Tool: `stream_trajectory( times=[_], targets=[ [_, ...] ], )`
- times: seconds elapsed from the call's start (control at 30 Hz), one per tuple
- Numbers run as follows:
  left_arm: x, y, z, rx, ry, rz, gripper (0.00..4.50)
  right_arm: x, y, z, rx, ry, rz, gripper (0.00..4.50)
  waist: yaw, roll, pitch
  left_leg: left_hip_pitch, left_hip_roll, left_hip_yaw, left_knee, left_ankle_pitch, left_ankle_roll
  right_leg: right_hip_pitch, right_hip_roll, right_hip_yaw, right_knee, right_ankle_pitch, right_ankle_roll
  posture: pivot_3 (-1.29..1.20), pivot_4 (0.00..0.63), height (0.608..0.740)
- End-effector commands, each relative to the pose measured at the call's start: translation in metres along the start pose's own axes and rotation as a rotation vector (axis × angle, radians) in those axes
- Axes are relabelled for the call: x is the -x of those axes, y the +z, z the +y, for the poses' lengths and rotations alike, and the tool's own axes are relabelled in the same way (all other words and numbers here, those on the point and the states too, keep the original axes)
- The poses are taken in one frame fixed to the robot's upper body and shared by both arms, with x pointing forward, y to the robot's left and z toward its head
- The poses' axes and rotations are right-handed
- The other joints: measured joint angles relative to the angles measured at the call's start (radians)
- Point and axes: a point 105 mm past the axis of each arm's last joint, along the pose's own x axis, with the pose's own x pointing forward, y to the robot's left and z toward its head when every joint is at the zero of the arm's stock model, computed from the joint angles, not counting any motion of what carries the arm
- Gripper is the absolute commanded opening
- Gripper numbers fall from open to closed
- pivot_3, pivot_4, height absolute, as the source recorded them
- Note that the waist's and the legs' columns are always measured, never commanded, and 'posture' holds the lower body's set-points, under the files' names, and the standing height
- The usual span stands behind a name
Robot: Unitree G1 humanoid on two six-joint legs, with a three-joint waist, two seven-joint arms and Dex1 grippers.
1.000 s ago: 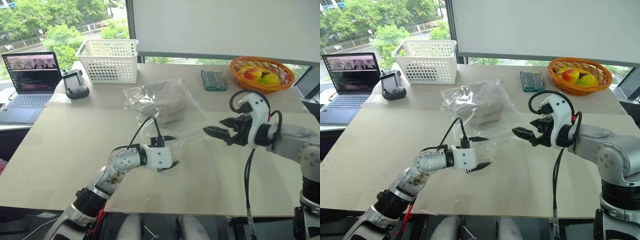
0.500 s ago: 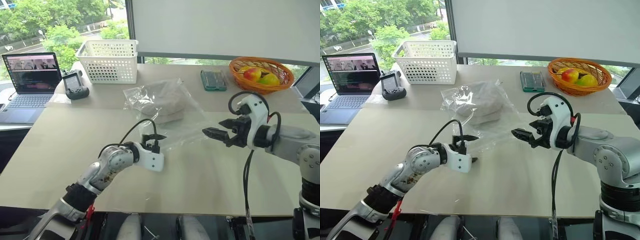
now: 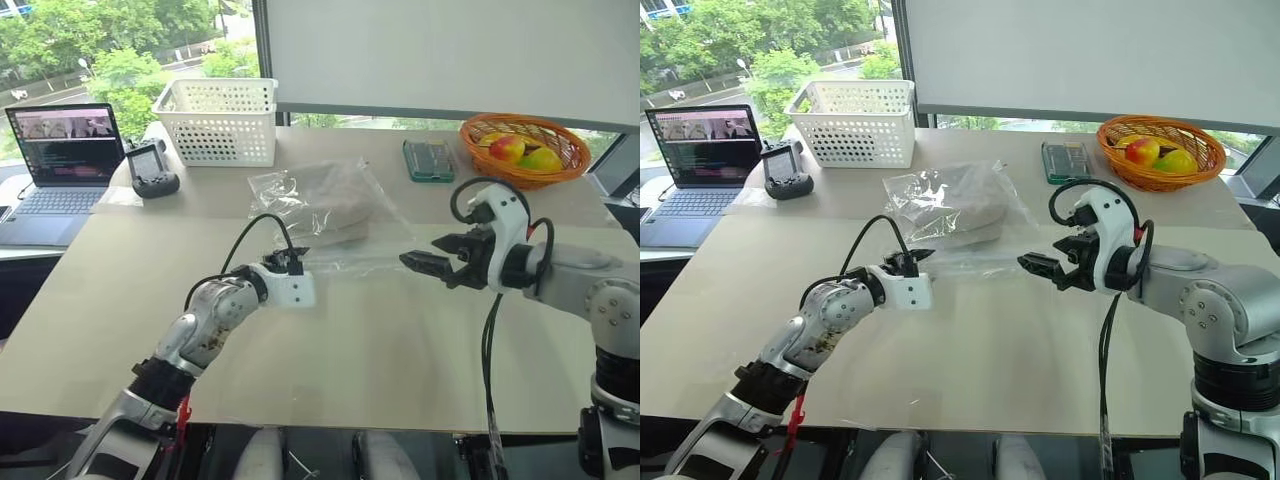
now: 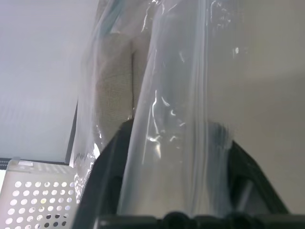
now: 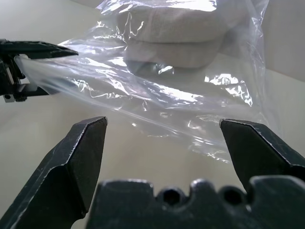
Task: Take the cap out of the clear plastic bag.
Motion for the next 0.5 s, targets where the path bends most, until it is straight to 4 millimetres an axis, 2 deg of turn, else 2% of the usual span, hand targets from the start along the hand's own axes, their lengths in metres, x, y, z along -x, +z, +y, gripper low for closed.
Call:
stream_trajectory(
  times=[0.03, 0.07, 0.17, 0.33, 0.4, 0.5],
  targets=[
    [0.0, 0.011, 0.04, 0.013, 0.122, -0.047, 0.28, 0.002, 0.012, 0.001, 0.025, 0.005, -0.048, 4.5, 0.0, 0.0, 0.0, 0.0, 0.0, 0.0, 0.0, 0.0, 0.0, 0.0, 0.0, 0.0, 0.0, 0.0, 0.0, 0.0, 0.15, 0.74],
    [-0.001, 0.013, 0.051, 0.03, 0.151, -0.057, 0.04, 0.002, 0.012, 0.002, 0.022, 0.011, -0.051, 4.5, 0.0, 0.0, 0.0, 0.0, 0.0, 0.0, 0.0, 0.0, 0.0, 0.0, 0.0, 0.0, 0.0, 0.0, 0.0, 0.0, 0.15, 0.74],
    [-0.004, 0.013, 0.079, 0.098, 0.217, -0.068, 0.04, 0.004, 0.014, 0.015, 0.003, 0.084, -0.075, 4.5, 0.002, 0.0, 0.0, -0.001, 0.0, 0.0, 0.0, 0.0, 0.0, 0.0, 0.0, 0.0, 0.0, 0.0, 0.0, 0.0, 0.15, 0.74],
    [-0.008, 0.013, 0.114, 0.273, 0.261, -0.097, 0.04, 0.017, 0.023, 0.052, 0.009, 0.291, -0.149, 4.5, -0.002, 0.0, 0.0, -0.001, -0.001, 0.0, 0.0, 0.0, 0.0, 0.0, 0.0, 0.0, 0.0, 0.0, 0.001, 0.0, 0.15, 0.74],
    [-0.01, 0.012, 0.119, 0.324, 0.239, -0.103, 0.04, 0.018, 0.023, 0.059, 0.007, 0.32, -0.155, 4.5, -0.003, 0.0, 0.0, -0.001, 0.0, -0.001, 0.0, -0.001, 0.001, 0.0, 0.0, 0.0, 0.0, 0.0, 0.001, 0.0, 0.15, 0.74],
    [-0.012, 0.011, 0.118, 0.347, 0.219, -0.102, 0.04, 0.01, 0.032, 0.053, -0.073, 0.303, -0.219, 4.5, -0.006, 0.0, 0.0, -0.001, 0.0, -0.001, 0.0, -0.001, 0.001, 0.0, 0.0, 0.0, 0.0, 0.0, 0.001, 0.0, 0.15, 0.74]
  ],
)
